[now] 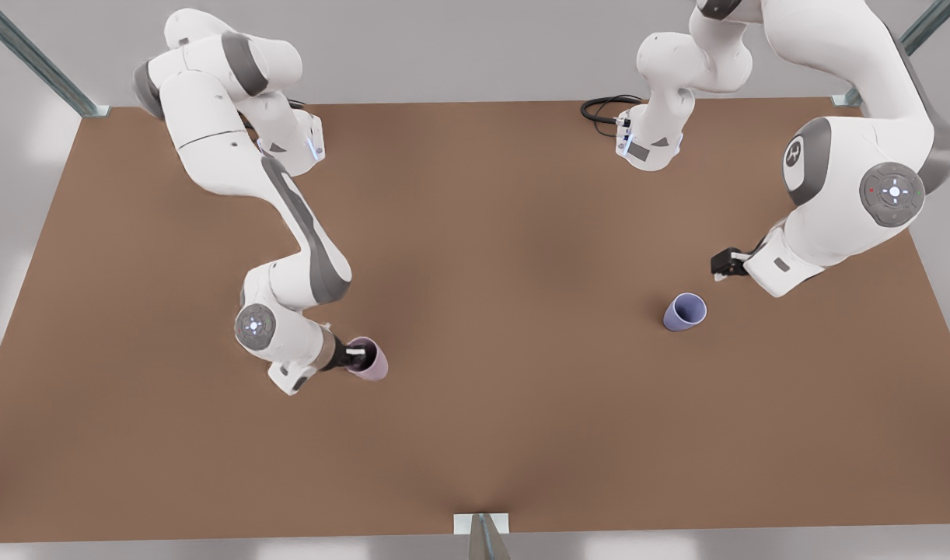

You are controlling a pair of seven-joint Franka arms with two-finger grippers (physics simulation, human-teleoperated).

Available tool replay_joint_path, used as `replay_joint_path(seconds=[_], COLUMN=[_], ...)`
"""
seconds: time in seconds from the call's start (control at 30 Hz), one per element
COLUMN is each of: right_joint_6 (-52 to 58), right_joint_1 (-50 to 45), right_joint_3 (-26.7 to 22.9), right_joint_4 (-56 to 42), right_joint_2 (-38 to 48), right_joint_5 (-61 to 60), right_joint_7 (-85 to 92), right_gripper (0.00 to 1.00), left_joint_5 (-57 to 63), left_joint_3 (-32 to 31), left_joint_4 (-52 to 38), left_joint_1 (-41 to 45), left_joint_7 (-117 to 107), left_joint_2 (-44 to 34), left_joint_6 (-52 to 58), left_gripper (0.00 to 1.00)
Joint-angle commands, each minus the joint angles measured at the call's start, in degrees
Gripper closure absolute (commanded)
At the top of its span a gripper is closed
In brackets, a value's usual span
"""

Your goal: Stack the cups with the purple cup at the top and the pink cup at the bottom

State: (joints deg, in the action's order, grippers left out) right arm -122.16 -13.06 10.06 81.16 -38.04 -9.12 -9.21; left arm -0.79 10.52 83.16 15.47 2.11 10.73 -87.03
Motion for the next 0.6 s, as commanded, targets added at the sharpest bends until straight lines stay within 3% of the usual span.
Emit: replay_joint_path(seconds=[0.0, 0.03, 0.07, 0.13, 0.23, 0.33, 0.57], right_joint_6=[5.7, 6.1, 11.2, 9.5, 2.8, 3.2, -5.6], right_joint_1=[-4.9, -7.2, -10.5, -14.4, -19.7, -24.6, -27.1], right_joint_3=[0.0, -0.2, -0.5, -0.1, 2.0, 1.8, -2.3], right_joint_4=[-10.5, -16.0, -29.5, -38.0, -39.4, -39.3, -39.2], right_joint_2=[-5.4, -8.7, -16.2, -22.7, -24.1, -24.2, -28.5], right_joint_5=[0.5, 0.6, 0.6, 0.4, 0.2, 0.3, 0.5], right_joint_7=[-13.5, -20.1, -27.9, -40.0, -52.2, -59.8, -60.6], right_gripper=[0.79, 0.79, 0.79, 0.79, 0.79, 0.79, 0.79], left_joint_5=[0.1, 0.0, 0.0, 0.0, 0.0, 0.0, 0.0], left_joint_3=[0.0, 0.0, 0.0, 0.0, -0.1, -0.1, 0.0], left_joint_4=[0.0, -0.1, -0.1, -0.1, -0.1, -0.3, -0.3], left_joint_1=[0.1, 0.1, 0.1, 0.1, 0.1, 0.1, 0.1], left_joint_7=[0.3, 0.3, 0.3, 0.3, 0.4, 0.4, 0.3], left_joint_2=[0.0, 0.0, 0.0, 0.2, 0.3, 0.4, 1.1], left_joint_6=[1.2, 1.2, 1.2, 1.2, 1.2, 1.2, 0.7], left_gripper=[0.00, 0.00, 0.00, 0.00, 0.00, 0.00, 0.00])
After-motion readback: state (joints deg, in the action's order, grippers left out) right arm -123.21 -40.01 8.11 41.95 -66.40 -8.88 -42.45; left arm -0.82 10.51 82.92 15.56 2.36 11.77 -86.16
